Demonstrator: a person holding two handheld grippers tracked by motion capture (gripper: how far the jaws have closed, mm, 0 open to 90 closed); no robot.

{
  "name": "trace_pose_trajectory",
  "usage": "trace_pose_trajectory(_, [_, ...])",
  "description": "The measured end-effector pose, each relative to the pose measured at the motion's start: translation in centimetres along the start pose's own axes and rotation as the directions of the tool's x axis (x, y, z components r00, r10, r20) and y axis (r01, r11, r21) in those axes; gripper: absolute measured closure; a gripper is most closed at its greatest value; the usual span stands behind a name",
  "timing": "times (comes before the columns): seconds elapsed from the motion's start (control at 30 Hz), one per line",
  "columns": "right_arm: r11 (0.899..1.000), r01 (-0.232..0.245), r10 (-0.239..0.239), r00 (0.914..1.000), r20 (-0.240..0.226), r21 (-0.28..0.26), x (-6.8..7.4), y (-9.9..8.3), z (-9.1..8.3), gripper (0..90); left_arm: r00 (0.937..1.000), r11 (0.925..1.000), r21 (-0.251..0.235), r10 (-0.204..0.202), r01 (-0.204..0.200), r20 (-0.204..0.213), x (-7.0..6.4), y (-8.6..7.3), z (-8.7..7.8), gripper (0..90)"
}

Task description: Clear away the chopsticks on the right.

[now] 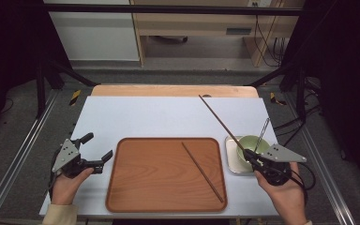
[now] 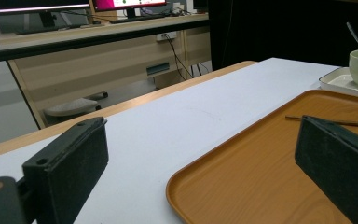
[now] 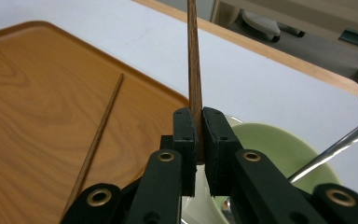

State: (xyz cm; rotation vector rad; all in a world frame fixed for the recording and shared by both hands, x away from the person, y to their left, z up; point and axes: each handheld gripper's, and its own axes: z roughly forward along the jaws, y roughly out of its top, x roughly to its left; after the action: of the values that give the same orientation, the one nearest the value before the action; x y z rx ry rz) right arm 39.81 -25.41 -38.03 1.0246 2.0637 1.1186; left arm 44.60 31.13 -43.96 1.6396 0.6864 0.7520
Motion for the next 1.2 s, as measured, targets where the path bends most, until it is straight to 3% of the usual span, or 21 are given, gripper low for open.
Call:
trace_pose_trajectory(0.7, [0.997, 0.018, -0.011, 0.9966, -0.081, 0.076, 2.7, -0.9, 2.1, 84.6, 1.0, 1.0, 0.001, 0.005, -0.005, 0.0, 0.0, 0.0, -0.1, 2.1])
trace_pose_trajectory(1.2, [0.989, 0.022, 0.004, 0.9859, -0.167, 0.149, 6.1, -2.2, 3.6, 84.6, 1.0, 1.0, -0.008, 0.002, -0.002, -0.001, 0.0, 0.2, -0.1, 2.1])
